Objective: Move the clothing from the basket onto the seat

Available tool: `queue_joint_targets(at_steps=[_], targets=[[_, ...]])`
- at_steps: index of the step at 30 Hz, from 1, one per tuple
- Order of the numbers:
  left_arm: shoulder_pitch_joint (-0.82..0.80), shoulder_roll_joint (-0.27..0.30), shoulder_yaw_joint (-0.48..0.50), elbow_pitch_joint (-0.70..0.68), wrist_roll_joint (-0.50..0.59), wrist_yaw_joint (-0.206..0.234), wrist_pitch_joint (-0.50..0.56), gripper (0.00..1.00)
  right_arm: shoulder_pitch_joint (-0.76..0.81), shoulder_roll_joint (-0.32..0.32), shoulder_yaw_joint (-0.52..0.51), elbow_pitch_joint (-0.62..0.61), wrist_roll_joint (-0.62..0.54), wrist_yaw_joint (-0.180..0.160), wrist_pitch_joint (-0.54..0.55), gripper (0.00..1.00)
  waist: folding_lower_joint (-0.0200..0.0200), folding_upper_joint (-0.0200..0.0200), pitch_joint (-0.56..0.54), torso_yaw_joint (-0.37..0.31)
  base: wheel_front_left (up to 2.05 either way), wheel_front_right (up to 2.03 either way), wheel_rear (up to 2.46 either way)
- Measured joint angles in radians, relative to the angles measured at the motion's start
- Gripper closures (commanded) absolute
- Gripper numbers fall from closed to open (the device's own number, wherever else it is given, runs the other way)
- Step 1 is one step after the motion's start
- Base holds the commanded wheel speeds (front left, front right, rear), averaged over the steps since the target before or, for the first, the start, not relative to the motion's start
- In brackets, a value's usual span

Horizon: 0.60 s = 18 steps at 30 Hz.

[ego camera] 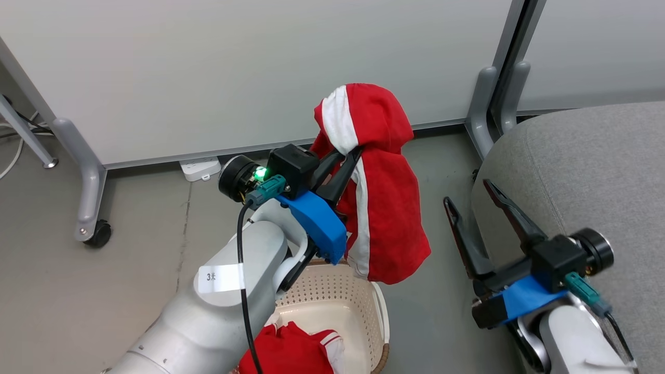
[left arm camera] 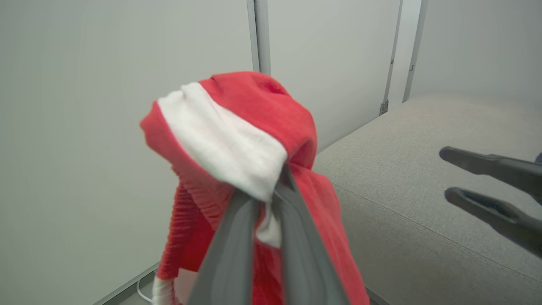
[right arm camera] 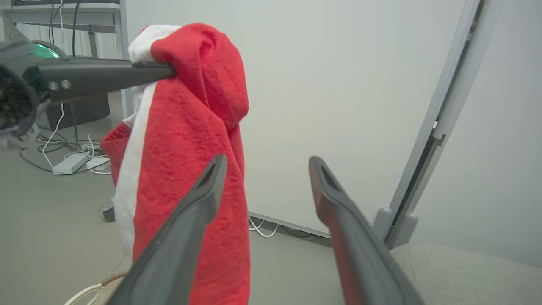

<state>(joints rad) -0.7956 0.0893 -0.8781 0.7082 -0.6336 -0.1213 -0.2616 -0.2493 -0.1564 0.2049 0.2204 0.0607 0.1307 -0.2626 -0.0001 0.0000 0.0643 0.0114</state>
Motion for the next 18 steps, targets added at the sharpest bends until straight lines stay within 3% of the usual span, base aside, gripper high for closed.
queue_joint_targets(at_steps=[10,18], targets=[[-0.002,-0.007,-0.007,-0.012,0.009,-0.002,0.000,1.00,-0.168,-0.090,0.191,0.049,0.030,0.000,0.000,0.00,0.0001,0.0000,0.028,0.020,0.00,0.00,0.00],[-0.009,-0.018,-0.022,-0.030,0.019,-0.003,0.000,1.00,-0.265,-0.133,0.286,0.145,0.062,0.000,0.000,0.00,0.0001,0.0000,0.044,0.047,0.00,0.00,0.00]])
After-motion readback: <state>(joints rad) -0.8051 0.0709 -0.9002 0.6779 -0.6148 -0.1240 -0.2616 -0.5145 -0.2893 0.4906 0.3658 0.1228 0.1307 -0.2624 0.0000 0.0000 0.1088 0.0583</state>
